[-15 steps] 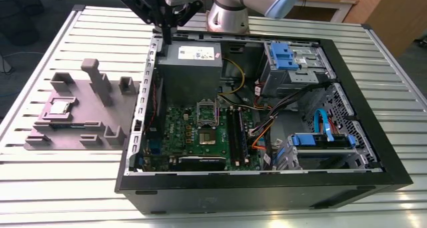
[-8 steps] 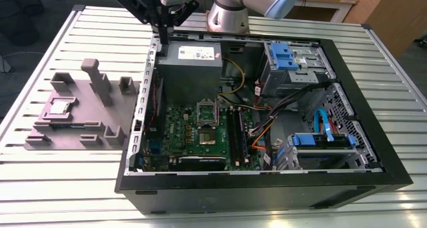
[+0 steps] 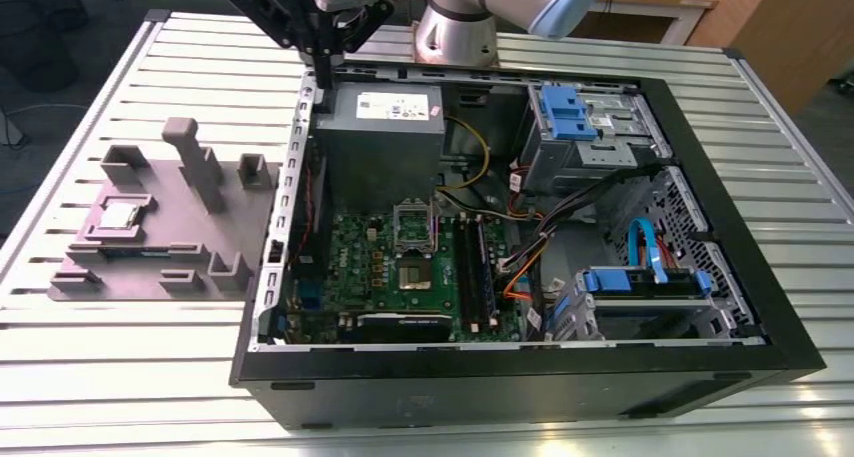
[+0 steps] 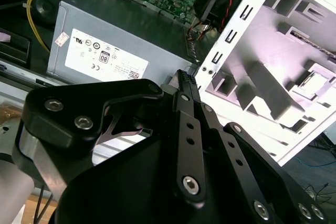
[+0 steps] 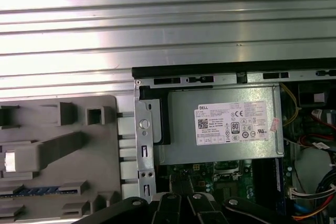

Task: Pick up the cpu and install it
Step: 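Reach for the cpu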

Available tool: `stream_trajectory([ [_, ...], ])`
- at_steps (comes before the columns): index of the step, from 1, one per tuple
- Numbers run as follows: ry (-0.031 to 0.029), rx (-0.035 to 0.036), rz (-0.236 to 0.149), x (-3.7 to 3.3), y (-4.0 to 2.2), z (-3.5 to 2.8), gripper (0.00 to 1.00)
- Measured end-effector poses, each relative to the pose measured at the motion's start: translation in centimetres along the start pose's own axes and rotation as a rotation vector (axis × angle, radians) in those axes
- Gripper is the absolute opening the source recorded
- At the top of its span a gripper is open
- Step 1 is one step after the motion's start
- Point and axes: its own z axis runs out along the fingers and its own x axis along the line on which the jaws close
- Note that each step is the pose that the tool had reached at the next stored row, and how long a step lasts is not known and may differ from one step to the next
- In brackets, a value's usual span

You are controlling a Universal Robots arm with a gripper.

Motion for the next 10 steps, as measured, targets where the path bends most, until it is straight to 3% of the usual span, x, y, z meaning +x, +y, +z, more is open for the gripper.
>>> stream_trajectory([
  [10, 0.0004, 0.0000, 0.000, 0.29, -0.03, 0.02, 0.11],
])
